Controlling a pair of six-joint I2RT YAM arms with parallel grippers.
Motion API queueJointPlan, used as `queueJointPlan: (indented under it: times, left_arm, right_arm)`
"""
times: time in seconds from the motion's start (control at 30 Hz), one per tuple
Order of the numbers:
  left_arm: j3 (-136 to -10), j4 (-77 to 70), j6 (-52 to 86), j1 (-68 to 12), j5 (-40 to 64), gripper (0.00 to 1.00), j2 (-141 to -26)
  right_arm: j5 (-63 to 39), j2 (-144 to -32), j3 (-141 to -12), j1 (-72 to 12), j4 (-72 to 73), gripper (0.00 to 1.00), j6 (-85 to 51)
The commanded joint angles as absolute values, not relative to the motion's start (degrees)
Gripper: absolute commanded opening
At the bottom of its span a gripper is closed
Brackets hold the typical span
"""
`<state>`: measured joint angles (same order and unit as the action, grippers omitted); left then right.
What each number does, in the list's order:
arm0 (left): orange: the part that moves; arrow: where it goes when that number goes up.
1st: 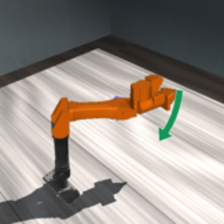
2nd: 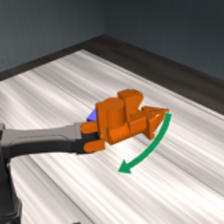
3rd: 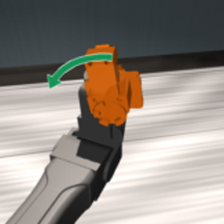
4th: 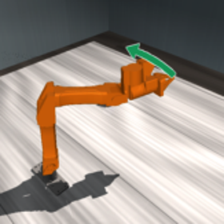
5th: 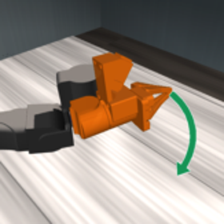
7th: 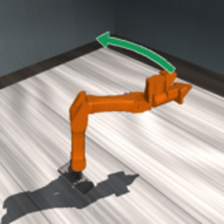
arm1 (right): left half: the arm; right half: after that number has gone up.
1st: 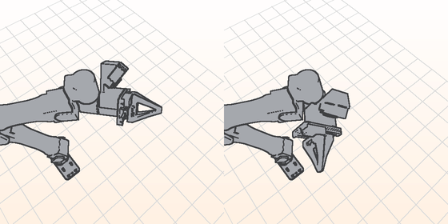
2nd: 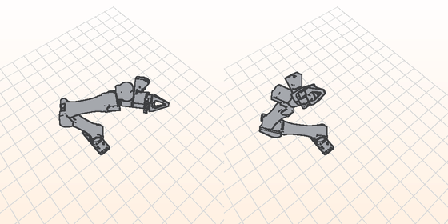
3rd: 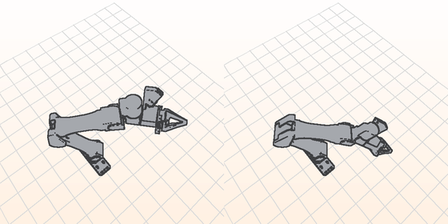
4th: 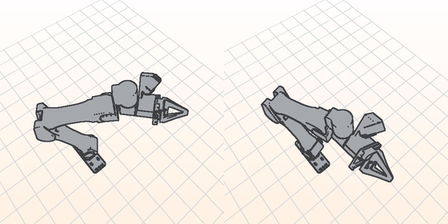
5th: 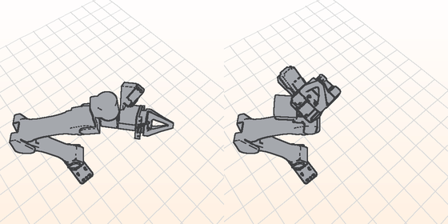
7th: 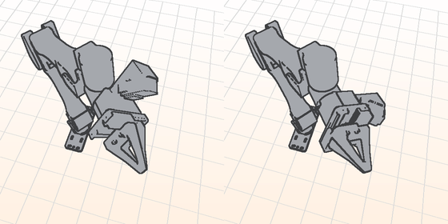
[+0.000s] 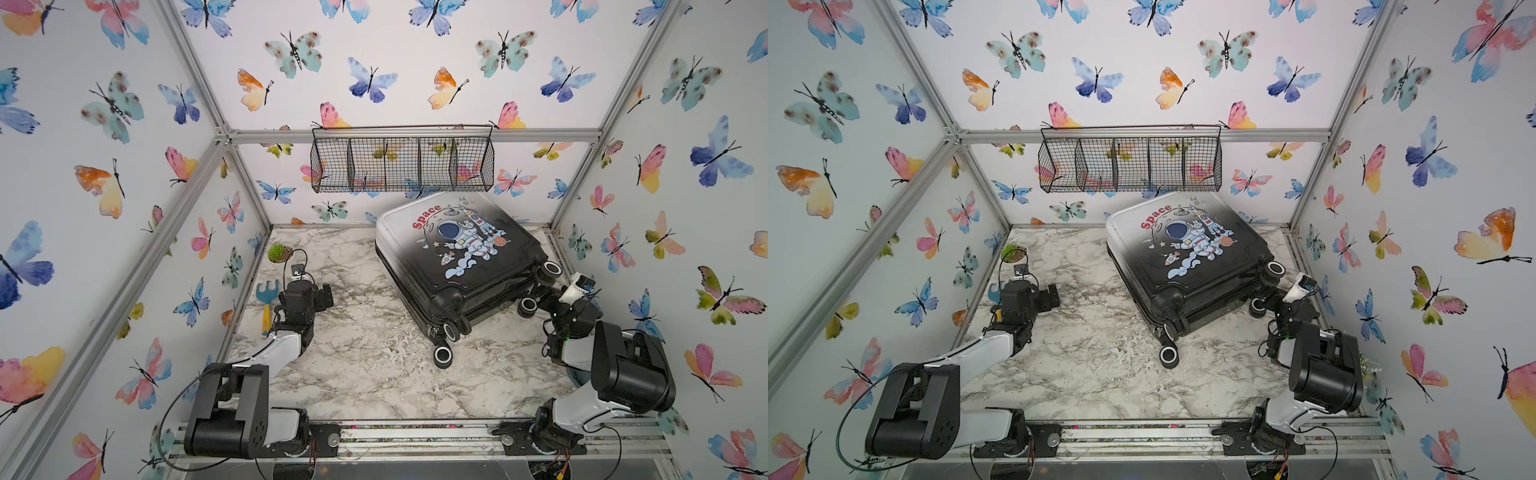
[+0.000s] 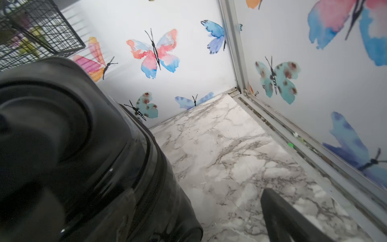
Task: Close the suitcase zippers
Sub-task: Reset both arms
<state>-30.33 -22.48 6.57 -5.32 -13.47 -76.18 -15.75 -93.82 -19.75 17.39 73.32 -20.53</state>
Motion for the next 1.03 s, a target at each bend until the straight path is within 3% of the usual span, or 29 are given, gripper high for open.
queueJointPlan:
  times: [0.0, 0.13, 0.23, 0.33, 0.53, 0.67, 0.73, 0.9, 1.0]
  left_arm:
    - [-31.83, -22.35, 5.88, -4.6, -11.78, 0.98, -76.79]
    - [-31.7, -22.41, 5.76, -4.18, -11.28, 0.98, -76.9]
    - [-31.71, -22.27, 5.66, -4.04, -10.94, 0.98, -76.9]
    - [-31.72, -22.55, 5.52, -4.04, -10.12, 0.98, -76.82]
    - [-31.03, -24.38, 5.84, -4.04, -9.25, 0.98, -77.11]
    - [-31.02, -25.04, 6.02, -4.04, -8.88, 0.98, -78.34]
    - [-30.8, -25.82, 5.99, -4.04, -8.46, 0.98, -78.95]
    - [-29.98, -27.5, 6.25, -4.04, -7.43, 0.98, -79.08]
    - [-29.88, -26.74, 5.11, -4.13, -6.03, 0.98, -77.75]
  right_arm:
    - [-31.57, -96.85, -21.79, 16.08, 85.03, 0.98, -17.58]
    - [-46.21, -99.84, -28.79, 15.8, 76.23, 1.0, -12.3]
    - [-48.97, -99.71, -30.33, 14.08, 72.52, 1.0, -8.87]
    - [-46.58, -97.24, -29.39, 11.51, 67.97, 1.0, -4.64]
    - [-34.75, -95.62, -24.82, 13.3, 77.24, 1.0, -15.39]
    - [-24.7, -85.73, -26.45, 14.82, 52.42, 1.0, -11.84]
    - [-20.87, -82.31, -24.51, 15.63, 49.77, 1.0, -11.56]
    - [-22.09, -79.63, -20.65, 16.84, 49.44, 1.0, -10.66]
    - [-20.57, -79.58, -15.98, 16.83, 56.95, 1.0, -11.77]
